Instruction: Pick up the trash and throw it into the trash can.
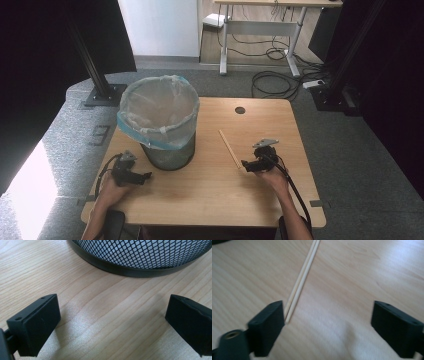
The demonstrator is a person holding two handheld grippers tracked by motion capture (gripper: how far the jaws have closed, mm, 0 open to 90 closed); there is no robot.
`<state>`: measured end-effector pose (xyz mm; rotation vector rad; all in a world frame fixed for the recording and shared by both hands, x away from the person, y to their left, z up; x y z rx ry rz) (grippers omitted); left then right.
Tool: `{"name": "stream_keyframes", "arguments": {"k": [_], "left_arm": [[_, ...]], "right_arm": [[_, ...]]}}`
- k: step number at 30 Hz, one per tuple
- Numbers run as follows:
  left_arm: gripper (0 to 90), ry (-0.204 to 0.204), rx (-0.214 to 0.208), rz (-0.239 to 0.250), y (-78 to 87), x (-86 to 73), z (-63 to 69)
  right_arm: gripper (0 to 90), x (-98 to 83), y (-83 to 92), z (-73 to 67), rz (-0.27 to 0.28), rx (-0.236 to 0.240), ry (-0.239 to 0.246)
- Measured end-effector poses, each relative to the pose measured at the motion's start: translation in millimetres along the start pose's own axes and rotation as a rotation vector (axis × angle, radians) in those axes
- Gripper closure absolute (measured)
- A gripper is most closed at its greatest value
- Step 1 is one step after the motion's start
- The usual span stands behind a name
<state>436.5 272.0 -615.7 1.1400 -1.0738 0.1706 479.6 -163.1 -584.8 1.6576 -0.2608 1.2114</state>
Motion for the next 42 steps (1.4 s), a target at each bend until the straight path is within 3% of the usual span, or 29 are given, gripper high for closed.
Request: {"name": "stream_keyframes", "arguments": {"k": [7, 13, 18, 26, 29, 34, 42], "left_arm": [[0.0, 0.002, 0.0, 0.002, -0.1, 0.1, 0.1], [0.0, 0.002, 0.0, 0.002, -0.1, 0.1, 0.2], [0.0, 0.003, 0.0, 0.002, -0.1, 0.2, 0.2], [0.0, 0.003, 0.0, 0.002, -0.1, 0.2, 0.2], [0.0, 0.003, 0.0, 0.002, -0.1, 0.2, 0.2], [0.0, 0.003, 0.0, 0.002, -0.1, 0.2, 0.2], [0.0, 0.003, 0.0, 0.002, -0.1, 0.1, 0.2]], "right_arm": [[34.0, 14.5, -22.5, -1.6, 0.006, -0.002, -0.022], [46.0, 11.7, -37.0, -13.0, -0.03, 0.013, -0.009], [50.7, 9.3, -39.8, -14.1, -0.04, 0.019, -0.029], [56.4, 8.2, -40.3, -20.5, -0.056, 0.029, -0.021], [63.4, 6.2, -42.4, -21.9, -0.062, 0.021, -0.021], [83.6, 5.2, -40.8, -17.7, -0.069, 0.005, -0.044], [84.7, 3.9, -38.8, -10.2, -0.075, -0.043, -0.063]]}}
Point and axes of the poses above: each handheld gripper's, and its own axes: y roughly backward along the jaws, x roughly out of its top, z roughly to its right, the point moved 9 cm from there along -y, roughly forward along the jaws, and after that the axes turned 8 degrees about z, right-handed, at the moved point
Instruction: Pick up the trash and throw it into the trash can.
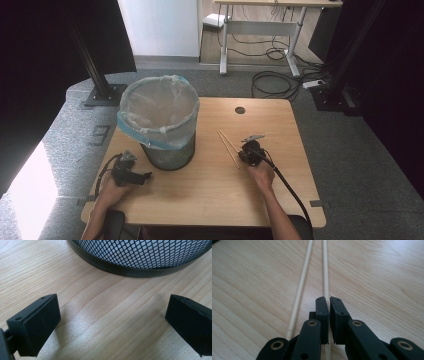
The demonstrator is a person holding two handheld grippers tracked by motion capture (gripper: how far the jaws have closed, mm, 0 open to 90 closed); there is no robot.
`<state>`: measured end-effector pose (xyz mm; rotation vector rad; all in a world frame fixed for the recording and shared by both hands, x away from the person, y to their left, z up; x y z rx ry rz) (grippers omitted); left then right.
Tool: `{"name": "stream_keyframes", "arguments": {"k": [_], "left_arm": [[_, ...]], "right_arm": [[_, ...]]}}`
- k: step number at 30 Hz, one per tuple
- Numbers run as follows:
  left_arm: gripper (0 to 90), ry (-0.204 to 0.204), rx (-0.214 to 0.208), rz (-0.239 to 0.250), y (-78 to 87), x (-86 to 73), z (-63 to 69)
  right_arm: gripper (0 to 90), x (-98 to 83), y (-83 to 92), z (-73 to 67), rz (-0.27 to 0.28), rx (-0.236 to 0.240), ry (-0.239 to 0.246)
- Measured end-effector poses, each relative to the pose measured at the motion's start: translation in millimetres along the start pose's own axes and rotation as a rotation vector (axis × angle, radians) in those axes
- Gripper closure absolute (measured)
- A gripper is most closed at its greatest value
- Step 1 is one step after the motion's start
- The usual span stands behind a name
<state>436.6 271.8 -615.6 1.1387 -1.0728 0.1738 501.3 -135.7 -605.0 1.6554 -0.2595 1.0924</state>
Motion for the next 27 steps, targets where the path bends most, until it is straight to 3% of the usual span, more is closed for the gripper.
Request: {"name": "stream_keyframes", "arguments": {"k": [7, 15, 27], "left_arm": [[0.0, -0.002, 0.0, -0.002, 0.1, -0.1, -0.2], [0.0, 0.0, -0.001, -0.001, 0.1, 0.0, 0.0], [0.0, 0.0, 0.0, 0.0, 0.0, 0.0, 0.0]], "right_arm": [[84.6, 15.3, 14.7, 2.4, 0.039, 0.031, -0.034], [84.6, 43.8, 43.2, 2.8, 0.054, 0.056, 0.01], [84.6, 82.0, 77.4, 2.7, 0.089, 0.133, 0.002]]}}
Point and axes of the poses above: each handheld gripper's, and its own axes: y roughly backward along the jaws, x roughly out of its top, z roughly to its right, the point moved 9 cm from there along -y, roughly forward along the jaws, and after that the axes turned 8 degrees about z, right-handed, at the moved point
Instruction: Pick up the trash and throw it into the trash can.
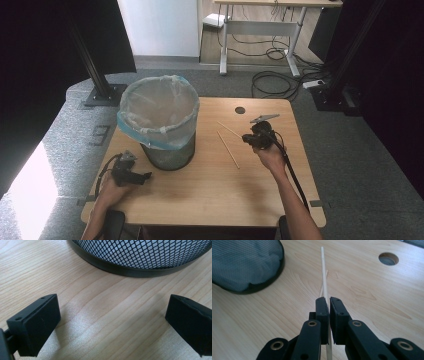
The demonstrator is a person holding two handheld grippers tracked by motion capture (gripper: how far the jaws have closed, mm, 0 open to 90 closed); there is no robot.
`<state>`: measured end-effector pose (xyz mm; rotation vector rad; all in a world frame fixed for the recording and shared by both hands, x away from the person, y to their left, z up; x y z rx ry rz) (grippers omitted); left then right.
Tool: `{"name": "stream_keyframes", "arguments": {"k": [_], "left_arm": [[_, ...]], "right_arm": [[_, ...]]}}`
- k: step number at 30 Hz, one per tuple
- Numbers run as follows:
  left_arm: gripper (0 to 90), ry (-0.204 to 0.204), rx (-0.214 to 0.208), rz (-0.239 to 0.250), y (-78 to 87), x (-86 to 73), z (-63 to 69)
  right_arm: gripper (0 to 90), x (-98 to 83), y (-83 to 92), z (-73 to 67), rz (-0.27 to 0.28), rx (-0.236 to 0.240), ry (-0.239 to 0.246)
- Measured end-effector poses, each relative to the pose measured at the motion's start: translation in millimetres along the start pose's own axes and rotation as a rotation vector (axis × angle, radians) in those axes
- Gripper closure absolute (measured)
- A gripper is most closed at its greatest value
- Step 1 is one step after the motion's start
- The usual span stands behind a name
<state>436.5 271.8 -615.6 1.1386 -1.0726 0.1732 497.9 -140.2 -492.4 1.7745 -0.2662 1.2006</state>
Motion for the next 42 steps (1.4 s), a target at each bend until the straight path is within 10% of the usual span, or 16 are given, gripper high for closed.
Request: {"name": "stream_keyframes", "arguments": {"k": [30, 42], "left_arm": [[0.0, 0.0, 0.0, 0.0, 0.0, 0.0, 0.0], [0.0, 0.0, 0.0, 0.0, 0.0, 0.0, -0.1]], "right_arm": [[84.6, 170.8, 94.2, -51.4, 0.083, 0.175, 0.135], [84.3, 197.9, 57.9, -96.3, 0.025, 0.267, 0.228]]}}
Point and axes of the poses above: each handheld gripper's, and its own axes: y roughly backward along the jaws, x roughly out of its top, z roughly to its right, the point moved 9 cm from there along -y, roughly forward along the jaws, and after that the axes turned 8 degrees about z, right-handed, at the moved point
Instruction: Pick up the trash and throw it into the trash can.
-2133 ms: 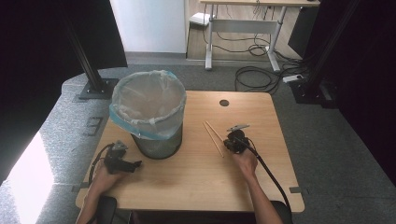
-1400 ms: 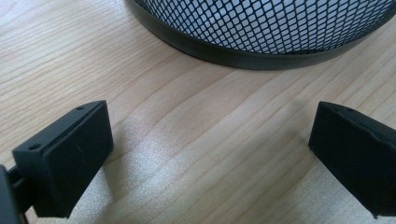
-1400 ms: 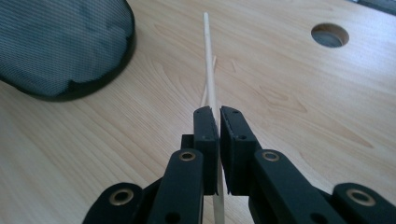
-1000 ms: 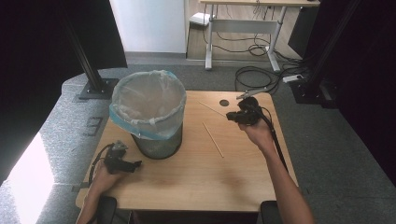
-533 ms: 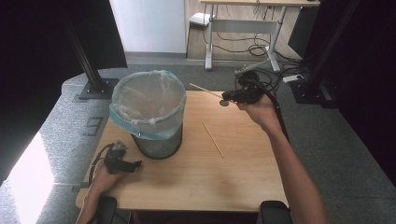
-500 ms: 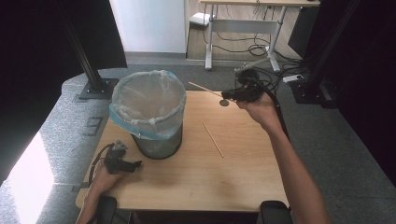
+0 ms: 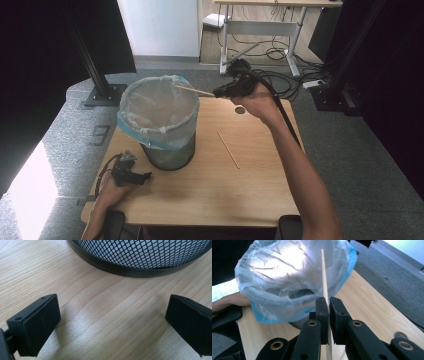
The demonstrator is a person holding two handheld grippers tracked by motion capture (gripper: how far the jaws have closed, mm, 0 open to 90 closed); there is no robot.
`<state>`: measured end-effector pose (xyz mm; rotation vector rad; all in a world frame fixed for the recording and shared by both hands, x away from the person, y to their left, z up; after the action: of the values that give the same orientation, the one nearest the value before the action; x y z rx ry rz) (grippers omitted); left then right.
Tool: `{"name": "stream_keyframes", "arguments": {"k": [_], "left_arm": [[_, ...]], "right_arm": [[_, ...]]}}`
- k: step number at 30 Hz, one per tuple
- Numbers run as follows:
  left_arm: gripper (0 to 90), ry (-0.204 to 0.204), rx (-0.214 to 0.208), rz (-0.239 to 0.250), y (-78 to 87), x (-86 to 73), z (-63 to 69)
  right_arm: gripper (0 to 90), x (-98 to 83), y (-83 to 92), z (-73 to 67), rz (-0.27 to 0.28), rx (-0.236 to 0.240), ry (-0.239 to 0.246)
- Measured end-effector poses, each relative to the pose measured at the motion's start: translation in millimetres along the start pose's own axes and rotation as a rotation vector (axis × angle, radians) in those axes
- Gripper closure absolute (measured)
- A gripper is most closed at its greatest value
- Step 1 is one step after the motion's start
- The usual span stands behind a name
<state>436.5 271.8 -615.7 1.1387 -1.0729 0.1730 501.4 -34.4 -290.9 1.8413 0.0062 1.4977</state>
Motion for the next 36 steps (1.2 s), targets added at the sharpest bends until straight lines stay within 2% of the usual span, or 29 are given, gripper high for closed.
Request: {"name": "stream_keyframes", "arguments": {"k": [4, 5, 6, 7, 8, 9, 10, 11, 14, 18, 19, 23, 24, 25, 29, 30, 31, 32, 36], "left_arm": [[0.0, 0.0, 0.0, 0.0, 0.0, 0.0, 0.0], [0.0, 0.0, 0.0, 0.0, 0.0, 0.0, 0.0], [0.0, 0.0, 0.0, 0.0, 0.0, 0.0, 0.0], [0.0, 0.0, 0.0, 0.0, 0.0, 0.0, 0.0], [0.0, 0.0, 0.0, 0.0, 0.0, 0.0, 0.0], [0.0, 0.0, 0.0, 0.0, 0.0, 0.0, 0.0], [0.0, 0.0, 0.0, 0.0, 0.0, 0.0, 0.0], [0.0, 0.0, 0.0, 0.0, 0.0, 0.0, 0.0], [0.0, 0.0, 0.0, 0.0, 0.0, 0.0, 0.0], [0.0, 0.0, 0.0, 0.0, 0.0, 0.0, 0.1], [0.0, 0.0, 0.0, 0.0, 0.0, 0.0, 0.0], [0.0, 0.002, 0.004, 0.001, -0.2, 0.1, 0.0], [0.0, 0.002, 0.004, 0.001, -0.2, 0.1, 0.0], [0.0, 0.002, 0.005, 0.0, -0.2, 0.2, 0.0], [0.0, 0.002, 0.005, 0.0, -0.2, 0.2, 0.0], [0.0, 0.002, 0.005, 0.0, -0.2, 0.1, 0.0], [0.0, 0.0, 0.005, -0.003, -0.1, 0.0, -0.2], [0.0, 0.003, 0.006, 0.0, -0.2, 0.2, 0.1], [0.0, 0.004, 0.006, 0.0, -0.3, 0.2, 0.1]], "right_arm": [[81.8, -3.2, -29.4, 1.3, -0.018, 0.01, -0.002], [81.8, -3.2, -29.4, 1.3, -0.018, 0.01, -0.002], [67.2, -1.7, -32.9, 4.6, 0.007, -0.012, -0.001], [67.2, -1.7, -32.9, 4.6, 0.007, -0.012, -0.001], [60.0, -0.7, -32.3, 6.7, 0.022, -0.023, -0.005], [43.7, 0.0, -28.8, 11.1, 0.046, -0.043, -0.006], [43.7, 0.0, -28.8, 11.1, 0.046, -0.043, -0.006], [36.0, -2.5, -23.5, 15.9, 0.062, -0.063, 0.003], [24.6, -13.5, -15.2, 23.5, 0.073, -0.098, 0.01], [21.8, -29.4, -8.3, 32.3, 0.088, -0.132, -0.006], [21.8, -43.9, -4.8, 37.9, 0.1, -0.139, -0.034], [21.8, -71.9, -2.7, 46.2, 0.121, -0.161, -0.093], [21.8, -71.9, -2.7, 46.2, 0.121, -0.161, -0.093], [21.6, -87.9, -3.3, 50.7, 0.121, -0.18, -0.105], [21.6, -118.1, -6.2, 56.4, 0.111, -0.204, -0.122], [21.6, -118.1, -6.2, 56.4, 0.111, -0.204, -0.122], [21.6, -125.6, -7.5, 57.3, 0.106, -0.205, -0.119], [20.8, -142.2, -11.8, 58.6, 0.09, -0.208, -0.112], [18.5, -167.6, -21.3, 59.2, 0.083, -0.214, -0.118]]}}
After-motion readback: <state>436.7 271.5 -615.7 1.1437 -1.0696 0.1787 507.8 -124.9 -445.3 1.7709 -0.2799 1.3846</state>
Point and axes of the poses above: each handheld gripper's, and its own axes: y roughly backward along the jaws, x roughly out of its top, z roughly to its right, the point moved 9 cm from there along -y, roughly forward along the jaws, and after that the axes turned 8 degrees about z, right-handed, at the moved point
